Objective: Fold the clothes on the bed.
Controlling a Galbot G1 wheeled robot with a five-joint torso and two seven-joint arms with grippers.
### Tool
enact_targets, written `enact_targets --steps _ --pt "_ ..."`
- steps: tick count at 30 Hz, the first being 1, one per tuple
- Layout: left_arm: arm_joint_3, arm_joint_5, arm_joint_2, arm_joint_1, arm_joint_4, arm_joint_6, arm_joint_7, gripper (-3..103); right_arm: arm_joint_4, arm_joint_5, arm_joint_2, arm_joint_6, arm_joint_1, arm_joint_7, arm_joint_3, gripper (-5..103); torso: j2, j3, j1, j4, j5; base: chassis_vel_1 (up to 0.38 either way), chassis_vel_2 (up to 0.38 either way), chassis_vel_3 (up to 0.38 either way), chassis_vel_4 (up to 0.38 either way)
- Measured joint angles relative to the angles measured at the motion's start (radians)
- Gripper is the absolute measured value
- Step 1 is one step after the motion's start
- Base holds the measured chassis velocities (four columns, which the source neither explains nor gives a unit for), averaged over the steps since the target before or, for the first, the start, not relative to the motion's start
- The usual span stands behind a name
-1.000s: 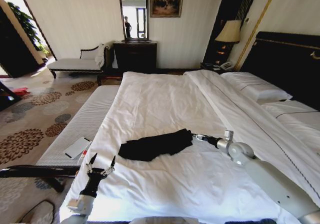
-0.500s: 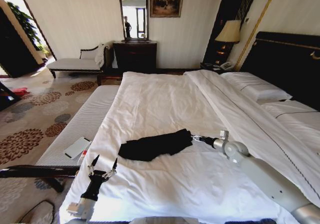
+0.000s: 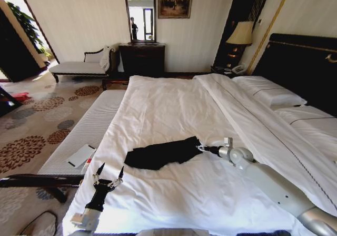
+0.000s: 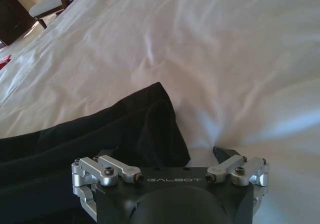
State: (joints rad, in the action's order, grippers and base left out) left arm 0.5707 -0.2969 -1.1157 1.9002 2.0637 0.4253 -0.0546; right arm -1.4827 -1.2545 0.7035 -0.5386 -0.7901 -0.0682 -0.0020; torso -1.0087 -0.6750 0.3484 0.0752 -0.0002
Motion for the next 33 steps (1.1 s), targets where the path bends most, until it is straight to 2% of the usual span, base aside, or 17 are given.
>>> enact_targets --steps 8,10,13,14,17,18,19,21,24,26,30,31,33 --pt "0.000 0.000 0.000 0.000 -0.001 0.000 0.000 100 -0.023 0.005 0.029 -0.014 -0.014 0.017 -0.007 100 0.000 0.000 0.000 0.0001 0.0000 0.000 0.000 0.000 0.000" --pt "0.000 0.000 0.000 0.000 -0.001 0.000 -0.001 100 -0.024 0.006 0.034 -0.014 -0.014 0.018 -0.008 103 0.000 0.000 0.000 0.0001 0.0001 0.000 0.000 0.000 0.000" --pt "-0.001 -0.001 0.000 0.000 -0.001 -0.001 -0.001 100 -0.037 0.007 0.044 -0.017 -0.014 0.043 -0.009 94 0.000 0.000 0.000 0.0002 0.0001 0.000 0.000 0.000 0.000" --pt "-0.001 -0.001 0.000 0.000 -0.001 -0.001 -0.001 100 -0.037 0.007 0.044 -0.017 -0.014 0.043 -0.009 94 0.000 0.000 0.000 0.0002 0.0001 0.000 0.000 0.000 0.000" --pt "-0.001 -0.001 0.001 0.000 -0.001 -0.001 -0.001 100 -0.064 -0.001 0.048 -0.022 -0.023 0.060 -0.002 78 0.000 0.000 0.000 0.0000 0.0001 0.000 0.000 0.000 0.000" --pt "-0.001 -0.001 0.001 0.000 -0.001 -0.001 -0.001 100 -0.072 -0.002 0.050 -0.022 -0.027 0.066 0.001 78 0.000 0.000 0.000 0.0000 0.0001 0.000 0.000 0.000 0.000" --pt "-0.001 -0.001 0.001 0.000 -0.001 -0.001 -0.001 100 -0.081 -0.002 0.053 -0.022 -0.034 0.076 0.003 66 0.000 0.000 0.000 0.0001 0.0001 0.000 0.000 0.000 0.000" --pt "-0.001 -0.001 0.000 0.000 -0.001 -0.001 -0.001 100 -0.085 -0.002 0.054 -0.022 -0.039 0.079 0.005 66 0.000 0.000 0.000 0.0000 0.0002 0.000 0.000 0.000 0.000" --pt "-0.001 -0.001 0.001 0.000 -0.001 -0.001 -0.001 100 -0.097 -0.002 0.058 -0.021 -0.051 0.088 0.012 50 0.000 0.000 0.000 0.0001 0.0002 0.000 0.000 0.000 0.000" --pt "-0.001 -0.001 0.001 0.000 -0.001 -0.002 -0.001 100 -0.100 -0.002 0.059 -0.021 -0.054 0.090 0.014 50 0.000 0.000 0.000 0.0000 0.0002 0.000 0.000 0.000 0.000" --pt "-0.001 -0.001 0.000 0.000 -0.001 -0.002 -0.002 100 -0.120 -0.005 0.059 -0.017 -0.076 0.102 0.038 28 0.000 0.000 0.000 0.0000 0.0002 0.000 0.000 0.000 0.000" --pt "-0.001 -0.001 0.000 0.000 -0.001 -0.002 -0.002 100 -0.120 -0.005 0.059 -0.017 -0.076 0.102 0.038 28 0.000 0.000 0.000 0.0000 0.0002 0.000 0.000 0.000 0.000" --pt "-0.001 -0.001 0.001 0.000 -0.001 -0.002 -0.002 100 -0.134 -0.009 0.059 -0.013 -0.094 0.111 0.058 17 0.000 0.000 0.000 -0.0002 0.0002 0.000 0.000 0.000 0.000"
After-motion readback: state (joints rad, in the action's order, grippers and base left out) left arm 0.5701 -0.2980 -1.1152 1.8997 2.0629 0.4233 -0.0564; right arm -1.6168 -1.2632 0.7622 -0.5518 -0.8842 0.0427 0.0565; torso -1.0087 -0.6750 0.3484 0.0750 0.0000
